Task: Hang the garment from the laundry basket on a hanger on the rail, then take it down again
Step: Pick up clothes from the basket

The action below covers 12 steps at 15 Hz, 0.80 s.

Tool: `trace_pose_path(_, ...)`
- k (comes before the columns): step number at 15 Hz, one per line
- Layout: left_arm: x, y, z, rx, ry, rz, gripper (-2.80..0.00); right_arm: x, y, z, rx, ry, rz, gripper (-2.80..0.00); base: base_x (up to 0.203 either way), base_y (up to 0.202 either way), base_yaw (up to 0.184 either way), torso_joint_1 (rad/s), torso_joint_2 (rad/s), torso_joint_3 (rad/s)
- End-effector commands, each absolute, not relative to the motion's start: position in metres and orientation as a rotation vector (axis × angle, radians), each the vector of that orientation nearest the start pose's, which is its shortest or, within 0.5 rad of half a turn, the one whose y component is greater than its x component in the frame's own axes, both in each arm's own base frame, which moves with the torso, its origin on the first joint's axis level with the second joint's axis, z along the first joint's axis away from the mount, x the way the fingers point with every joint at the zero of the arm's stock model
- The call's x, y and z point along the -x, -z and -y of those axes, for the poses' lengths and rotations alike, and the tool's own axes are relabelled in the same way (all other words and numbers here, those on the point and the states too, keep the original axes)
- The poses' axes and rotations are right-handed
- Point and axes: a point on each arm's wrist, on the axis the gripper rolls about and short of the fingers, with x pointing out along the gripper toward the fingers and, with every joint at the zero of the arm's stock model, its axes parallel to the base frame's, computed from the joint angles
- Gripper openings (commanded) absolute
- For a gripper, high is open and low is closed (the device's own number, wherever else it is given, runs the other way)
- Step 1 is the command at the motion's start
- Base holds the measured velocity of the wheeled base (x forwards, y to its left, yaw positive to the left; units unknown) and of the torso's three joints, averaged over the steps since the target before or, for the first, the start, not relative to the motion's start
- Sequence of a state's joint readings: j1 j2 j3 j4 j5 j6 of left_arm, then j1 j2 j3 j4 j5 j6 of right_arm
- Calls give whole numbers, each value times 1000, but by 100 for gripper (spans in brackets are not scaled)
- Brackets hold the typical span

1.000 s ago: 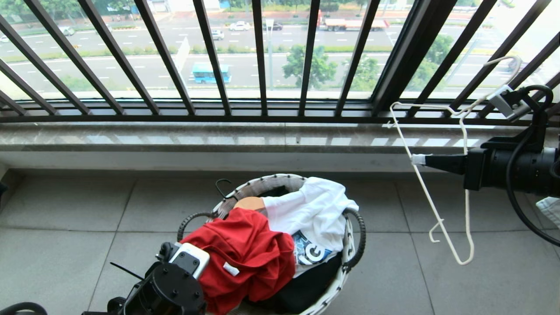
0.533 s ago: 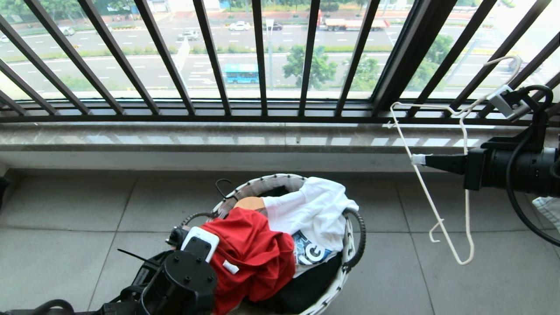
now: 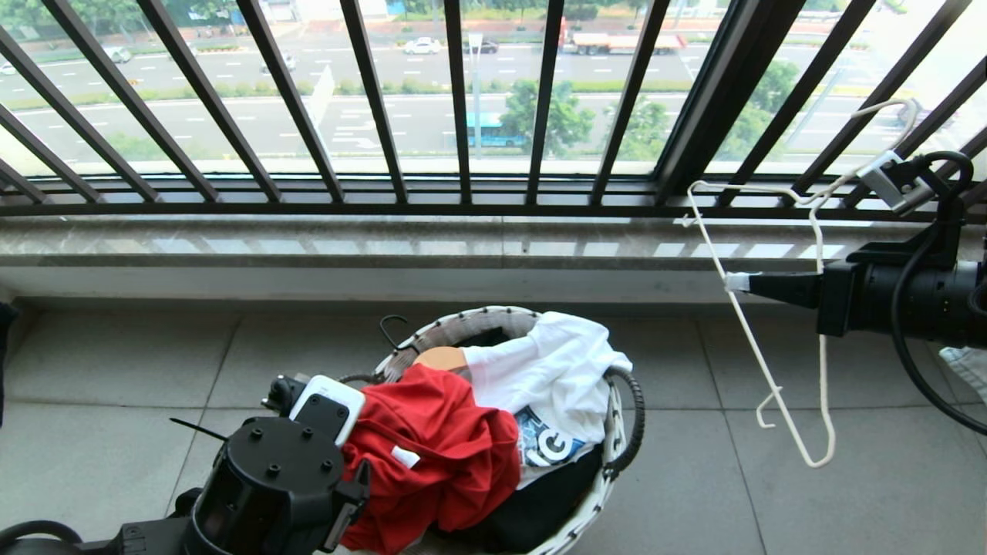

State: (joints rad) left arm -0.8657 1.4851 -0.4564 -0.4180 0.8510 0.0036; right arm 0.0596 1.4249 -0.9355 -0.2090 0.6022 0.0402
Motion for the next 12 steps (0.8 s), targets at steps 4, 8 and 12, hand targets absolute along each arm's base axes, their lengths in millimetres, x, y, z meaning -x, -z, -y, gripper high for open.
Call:
trace_pose_path(4,-144,-139,144,-437,27,-383,0,-241,-253,-27,-116,-656,-292,-280,0,0,0,0,0,0)
trace_pose_path(8,-137,-141,141,-427,65,-379,0,-240,-253,-27,-117,-656,-290,-280,0,0,0,0,0,0)
trace_pose_path(12,-140,-126,143,-468,46,-423,0,-240,-254,-27,-115,-656,-287,-280,0,0,0,0,0,0)
